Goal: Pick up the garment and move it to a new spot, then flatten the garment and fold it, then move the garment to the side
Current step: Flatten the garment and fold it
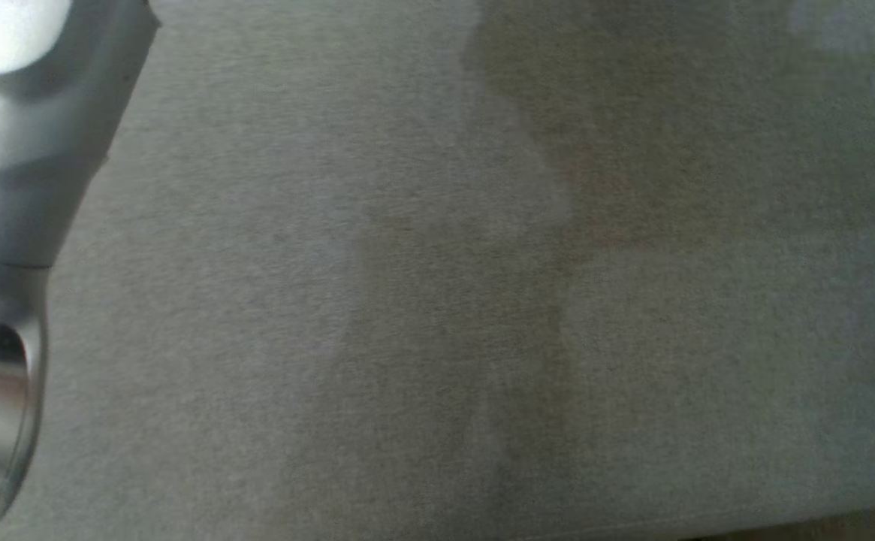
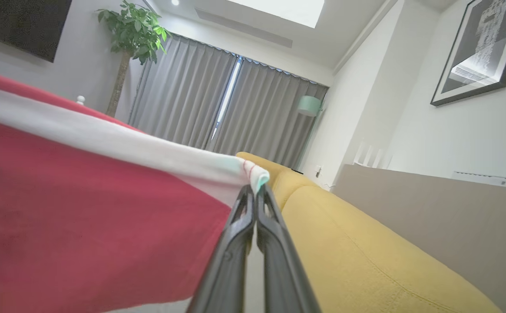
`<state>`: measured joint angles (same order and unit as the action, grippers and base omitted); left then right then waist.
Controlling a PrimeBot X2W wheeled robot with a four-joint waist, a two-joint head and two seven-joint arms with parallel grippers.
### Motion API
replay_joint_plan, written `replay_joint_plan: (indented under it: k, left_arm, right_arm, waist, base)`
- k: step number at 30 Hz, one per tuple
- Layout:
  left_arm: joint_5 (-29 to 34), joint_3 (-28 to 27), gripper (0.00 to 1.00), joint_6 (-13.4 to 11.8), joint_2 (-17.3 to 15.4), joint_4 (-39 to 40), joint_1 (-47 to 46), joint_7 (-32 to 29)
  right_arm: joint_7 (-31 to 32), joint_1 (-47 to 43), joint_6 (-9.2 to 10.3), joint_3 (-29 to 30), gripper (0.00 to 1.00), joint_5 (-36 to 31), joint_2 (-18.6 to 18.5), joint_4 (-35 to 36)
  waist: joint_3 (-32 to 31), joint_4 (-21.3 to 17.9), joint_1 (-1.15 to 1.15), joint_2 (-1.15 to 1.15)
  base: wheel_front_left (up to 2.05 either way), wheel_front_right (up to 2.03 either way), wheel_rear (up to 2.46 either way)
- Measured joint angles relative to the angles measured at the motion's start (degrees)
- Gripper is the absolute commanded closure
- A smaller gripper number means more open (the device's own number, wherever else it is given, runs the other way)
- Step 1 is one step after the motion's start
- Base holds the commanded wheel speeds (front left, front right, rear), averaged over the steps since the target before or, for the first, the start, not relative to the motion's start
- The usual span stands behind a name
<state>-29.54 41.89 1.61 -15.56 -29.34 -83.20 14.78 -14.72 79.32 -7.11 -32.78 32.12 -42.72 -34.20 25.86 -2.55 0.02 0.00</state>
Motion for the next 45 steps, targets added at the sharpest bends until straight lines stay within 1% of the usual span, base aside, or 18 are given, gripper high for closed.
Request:
replay_joint_plan:
  k: [3,5,7,9,13,16,18,20,22,25,30,33,35,37,39,43,45]
  left_arm:
    - [2.6,-1.87,1.0,1.68,0.86,0.8,2.59,0.0]
    - [3.94,-2.35,1.0,2.77,1.42,1.46,7.17,0.0]
    - [5.69,-2.04,1.0,3.55,1.66,2.1,13.96,0.0]
    - [6.84,-0.55,1.0,4.28,1.66,2.31,21.51,0.0]
    - [8.91,2.74,1.0,5.02,1.98,3.03,35.69,-0.01]
    - [10.69,2.65,1.0,4.92,2.13,5.34,44.26,-0.01]
    - [11.99,1.99,1.0,4.13,2.35,7.32,49.22,-0.01]
    - [13.27,1.26,1.0,3.05,2.64,9.25,54.25,-0.01]
    - [14.6,0.99,1.0,2.31,2.69,10.51,58.9,-0.02]
    - [15.15,0.25,1.0,1.32,2.67,13.01,65.9,-0.02]
    - [16.0,0.44,1.0,0.44,1.76,16.12,74.65,-0.03]
    - [16.0,0.47,1.0,0.18,1.12,17.79,76.56,-0.03]
    - [15.67,0.14,1.0,0.14,1.23,18.86,76.35,-0.03]
    - [14.26,-0.18,1.0,0.81,1.76,19.05,75.55,-0.65]
    - [12.67,-0.12,1.0,2.14,2.54,18.47,73.85,-2.31]
    - [10.24,0.11,1.0,3.52,5.55,15.04,67.84,-6.08]
    - [8.65,0.11,1.0,4.01,7.55,13.16,64.58,-7.2]
  right_arm:
    - [-0.01,-2.34,0.0,3.81,1.0,-2.75,0.37,1.38]
    - [-0.1,-6.44,0.0,5.42,1.0,-3.98,0.7,2.12]
    - [-0.09,-12.67,0.0,6.66,1.0,-4.93,1.6,2.79]
    - [-0.09,-20.0,0.0,8.54,1.0,-5.35,2.86,3.87]
    - [-0.08,-35.12,0.0,14.86,1.0,-5.38,5.98,7.3]
    - [-0.07,-46.48,0.0,19.97,1.0,-5.41,8.9,10.56]
    - [-0.07,-53.73,0.0,23.01,1.0,-5.93,10.5,13.08]
    - [-0.07,-60.33,0.0,25.63,1.0,-8.68,11.34,15.39]
    - [-0.07,-65.94,0.0,28.37,1.0,-11.01,12.6,17.73]
    - [-0.07,-74.07,-0.01,31.39,1.0,-12.39,15.26,21.13]
    - [1.29,-86.71,-0.02,37.24,1.0,-14.62,17.39,28.14]
    - [4.0,-89.96,-0.2,39.35,1.0,-15.35,18.31,33.03]
    - [5.48,-89.68,-0.2,40.38,1.0,-15.8,18.59,35.38]
    - [7.24,-88.52,-0.2,40.7,1.0,-16.45,18.57,36.19]
    - [8.99,-86.62,-0.2,40.46,1.0,-16.55,18.51,35.6]
    - [11.07,-79.89,-0.2,38.84,1.0,-16.67,17.68,32.32]
    - [11.22,-76.09,-0.2,38.0,1.0,-16.89,16.11,29.71]
  waist:
    - [0.7,-1.32,-0.01,0.0]
    - [0.47,-1.71,-0.01,0.0]
    - [-0.18,-1.78,-0.02,0.0]
    - [-0.91,-1.71,-0.03,0.0]
    - [-2.27,-1.16,-0.03,0.0]
    - [-3.51,-0.89,-0.03,0.0]
    - [-4.62,-0.85,-0.03,0.0]
    - [-6.02,-0.83,-0.03,0.0]
    - [-7.64,-0.87,-0.04,0.0]
    - [-10.4,-1.03,-0.04,0.01]
    - [-14.2,-1.06,-0.05,0.01]
    - [-14.84,-0.65,-0.05,0.01]
    - [-14.8,-0.27,-0.03,0.01]
    - [-14.7,0.26,-0.03,0.01]
    - [-14.44,0.94,-0.03,0.01]
    - [-13.36,2.55,-0.02,0.01]
    - [-12.56,3.48,-0.02,0.01]
  base:
    - [0.0,0.0,0.0]
    - [0.0,0.0,0.0]
    - [0.0,0.0,0.0]
    - [0.0,0.0,0.0]
    - [0.0,0.0,0.0]
    - [0.0,0.0,0.0]
    - [0.0,0.0,0.0]
    - [0.0,0.0,0.0]
    - [0.0,0.0,0.0]
    - [0.0,0.0,0.0]
    - [0.0,0.0,0.0]
    - [0.0,0.0,0.0]
    - [0.0,0.0,0.0]
    - [0.0,0.0,0.0]
    - [0.0,0.0,0.0]
    - [0.0,0.0,0.0]
    - [0.0,0.0,0.0]
